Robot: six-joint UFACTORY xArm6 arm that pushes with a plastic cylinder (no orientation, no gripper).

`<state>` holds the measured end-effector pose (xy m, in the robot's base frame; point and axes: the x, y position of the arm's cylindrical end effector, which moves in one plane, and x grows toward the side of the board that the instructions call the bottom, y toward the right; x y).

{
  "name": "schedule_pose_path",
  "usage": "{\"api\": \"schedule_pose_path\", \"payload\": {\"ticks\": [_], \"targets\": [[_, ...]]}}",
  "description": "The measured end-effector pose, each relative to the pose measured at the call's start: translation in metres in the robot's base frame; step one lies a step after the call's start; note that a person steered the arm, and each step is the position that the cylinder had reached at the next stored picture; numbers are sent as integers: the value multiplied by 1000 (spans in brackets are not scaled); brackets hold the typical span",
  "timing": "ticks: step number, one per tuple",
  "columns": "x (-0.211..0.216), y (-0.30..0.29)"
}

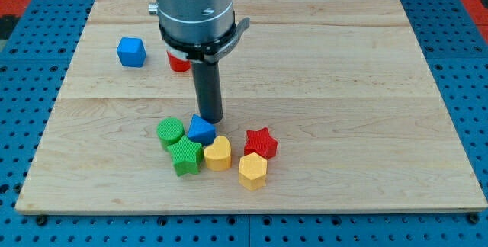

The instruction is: Move the blue cube to the top left of the red circle

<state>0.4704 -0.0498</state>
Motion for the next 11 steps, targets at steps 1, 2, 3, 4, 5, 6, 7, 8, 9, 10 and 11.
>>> {"api": "schedule_pose_path", "payload": {"ticks": [1,2,3,4,5,6,7,8,9,10,11], "targets": [[-49,3],[-54,-2],[-56,-8],[-56,-10],[-54,-10],[-50,-10],[-50,-10],[-50,-36],[-52,-119],[-96,-181],[-106,-165]]}}
